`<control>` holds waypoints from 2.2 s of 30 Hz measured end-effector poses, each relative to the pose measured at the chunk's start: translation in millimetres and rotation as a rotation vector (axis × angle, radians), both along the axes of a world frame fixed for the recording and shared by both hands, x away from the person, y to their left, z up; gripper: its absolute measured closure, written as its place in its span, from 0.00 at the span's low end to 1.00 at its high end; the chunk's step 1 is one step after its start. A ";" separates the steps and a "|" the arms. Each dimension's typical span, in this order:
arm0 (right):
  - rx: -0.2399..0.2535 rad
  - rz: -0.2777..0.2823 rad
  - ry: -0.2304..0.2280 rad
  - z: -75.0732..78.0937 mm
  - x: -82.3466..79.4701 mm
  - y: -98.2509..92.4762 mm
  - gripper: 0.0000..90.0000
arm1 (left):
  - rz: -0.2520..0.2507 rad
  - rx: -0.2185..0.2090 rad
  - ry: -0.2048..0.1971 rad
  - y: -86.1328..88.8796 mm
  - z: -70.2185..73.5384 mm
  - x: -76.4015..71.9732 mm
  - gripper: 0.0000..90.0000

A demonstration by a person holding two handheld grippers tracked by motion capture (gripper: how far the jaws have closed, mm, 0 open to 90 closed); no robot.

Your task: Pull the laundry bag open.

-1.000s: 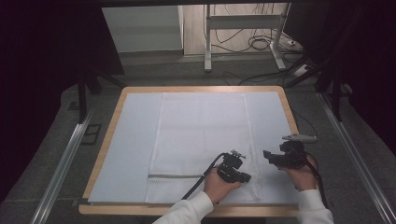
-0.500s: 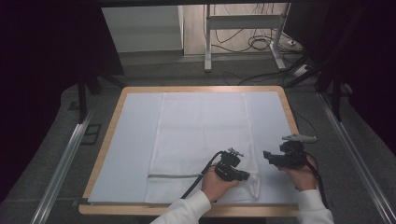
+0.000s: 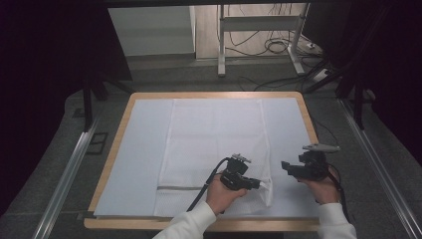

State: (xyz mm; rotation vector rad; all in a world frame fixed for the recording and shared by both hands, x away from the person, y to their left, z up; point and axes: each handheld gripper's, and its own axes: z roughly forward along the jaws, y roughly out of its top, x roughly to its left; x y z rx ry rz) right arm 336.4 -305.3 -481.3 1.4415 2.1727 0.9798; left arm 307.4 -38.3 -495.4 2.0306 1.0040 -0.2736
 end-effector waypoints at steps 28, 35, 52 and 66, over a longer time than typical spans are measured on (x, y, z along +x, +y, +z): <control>0.086 0.005 0.020 5.8 -1.5 0.2 0.25 | 0.012 -0.027 -0.021 22.3 11.9 2.5 0.96; 0.119 0.034 0.027 6.3 -2.0 1.7 0.24 | 0.016 -0.025 -0.020 22.6 12.1 3.0 0.96; 0.240 0.058 0.118 12.2 -1.5 23.4 0.22 | 0.004 -0.014 -0.015 13.0 6.8 0.6 0.96; 0.246 0.076 0.166 2.9 1.7 45.3 0.22 | -0.007 -0.006 -0.017 9.8 5.1 -0.6 0.96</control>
